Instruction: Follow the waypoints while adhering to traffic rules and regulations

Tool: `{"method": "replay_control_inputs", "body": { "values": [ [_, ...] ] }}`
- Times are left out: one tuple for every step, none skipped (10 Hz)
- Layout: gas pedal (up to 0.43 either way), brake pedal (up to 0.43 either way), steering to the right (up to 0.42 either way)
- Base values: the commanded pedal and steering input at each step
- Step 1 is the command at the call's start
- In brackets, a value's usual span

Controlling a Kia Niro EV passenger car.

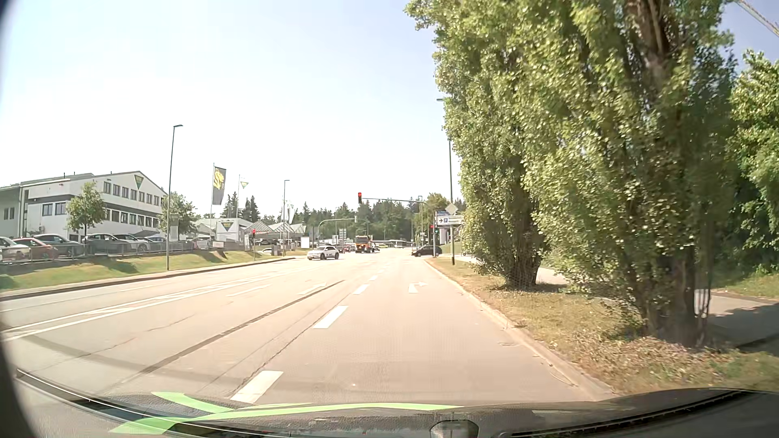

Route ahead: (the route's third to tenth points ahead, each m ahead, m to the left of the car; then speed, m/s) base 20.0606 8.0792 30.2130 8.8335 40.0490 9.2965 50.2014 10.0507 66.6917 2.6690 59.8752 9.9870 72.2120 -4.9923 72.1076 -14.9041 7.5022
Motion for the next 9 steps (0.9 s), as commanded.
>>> {"method": "replay_control_inputs", "body": {
  "values": [
    [0.13,0.0,-0.013],
    [0.13,0.0,-0.011],
    [0.13,0.0,-0.009],
    [0.138,0.0,-0.005],
    [0.138,0.0,-0.003],
    [0.138,0.0,-0.002],
    [0.138,0.0,-0.002],
    [0.13,0.0,-0.002],
    [0.13,0.0,-0.002]
  ]
}}
